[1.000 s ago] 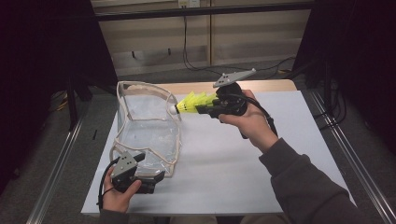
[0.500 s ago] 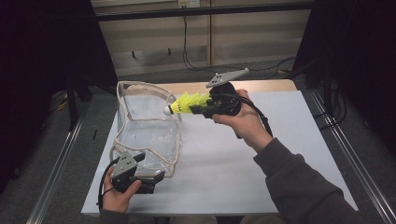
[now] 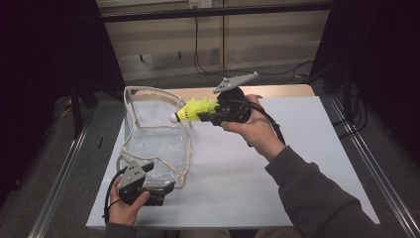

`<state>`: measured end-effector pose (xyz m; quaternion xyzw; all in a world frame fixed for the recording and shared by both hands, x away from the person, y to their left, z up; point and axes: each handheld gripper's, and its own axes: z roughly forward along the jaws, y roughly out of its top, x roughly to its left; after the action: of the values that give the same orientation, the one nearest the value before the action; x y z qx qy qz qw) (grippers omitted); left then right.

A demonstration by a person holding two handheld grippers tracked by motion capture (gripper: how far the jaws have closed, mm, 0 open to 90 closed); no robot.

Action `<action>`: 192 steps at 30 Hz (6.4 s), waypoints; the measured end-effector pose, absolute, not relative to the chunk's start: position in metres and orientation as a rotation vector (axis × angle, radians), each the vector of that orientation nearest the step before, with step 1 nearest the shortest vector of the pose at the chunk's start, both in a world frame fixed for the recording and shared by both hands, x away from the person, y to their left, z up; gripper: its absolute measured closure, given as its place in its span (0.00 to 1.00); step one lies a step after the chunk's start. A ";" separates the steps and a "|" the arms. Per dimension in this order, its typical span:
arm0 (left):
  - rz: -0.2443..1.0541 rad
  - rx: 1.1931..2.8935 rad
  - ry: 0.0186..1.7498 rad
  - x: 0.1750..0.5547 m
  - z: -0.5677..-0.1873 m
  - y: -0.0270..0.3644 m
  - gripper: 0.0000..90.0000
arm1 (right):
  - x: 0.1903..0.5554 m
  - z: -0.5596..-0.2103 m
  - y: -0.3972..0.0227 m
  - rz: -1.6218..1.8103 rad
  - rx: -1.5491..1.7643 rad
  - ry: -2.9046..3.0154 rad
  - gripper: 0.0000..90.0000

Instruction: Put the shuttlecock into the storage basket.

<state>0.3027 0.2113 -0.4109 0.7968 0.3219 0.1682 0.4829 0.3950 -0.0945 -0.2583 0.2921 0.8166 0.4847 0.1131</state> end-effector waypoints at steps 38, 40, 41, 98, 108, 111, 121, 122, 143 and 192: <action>0.409 1.947 0.782 0.302 -0.411 0.212 0.04 | 0.396 -0.259 -0.070 1.411 0.819 2.413 0.88; 0.409 1.947 0.782 0.302 -0.411 0.212 0.04 | 0.396 -0.258 -0.069 1.412 0.819 2.413 0.88; 0.410 1.947 0.783 0.302 -0.411 0.211 0.04 | 0.396 -0.258 -0.068 1.409 0.814 2.416 0.88; 0.404 1.938 0.779 0.302 -0.412 0.212 0.04 | 0.398 -0.266 -0.027 1.391 0.755 2.469 0.88; 0.410 1.944 0.776 0.303 -0.412 0.213 0.04 | 0.399 -0.268 -0.023 1.385 0.750 2.477 0.88; 0.406 1.943 0.779 0.302 -0.412 0.213 0.04 | 0.399 -0.268 -0.021 1.385 0.745 2.479 0.88; 0.404 1.938 0.781 0.302 -0.412 0.212 0.04 | 0.399 -0.270 -0.016 1.374 0.731 2.489 0.88; 0.407 1.943 0.777 0.302 -0.412 0.213 0.04 | 0.399 -0.270 -0.016 1.371 0.732 2.487 0.88; 0.405 1.936 0.782 0.302 -0.412 0.212 0.04 | 0.399 -0.276 -0.004 1.355 0.721 2.508 0.88; 0.399 1.937 0.779 0.302 -0.412 0.213 0.05 | 0.404 -0.301 0.030 1.275 0.719 2.554 0.88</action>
<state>0.3018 0.2131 -0.4124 0.7962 0.3203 0.1642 0.4864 0.4042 0.0303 -0.3010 0.2431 0.8633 0.4311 0.0989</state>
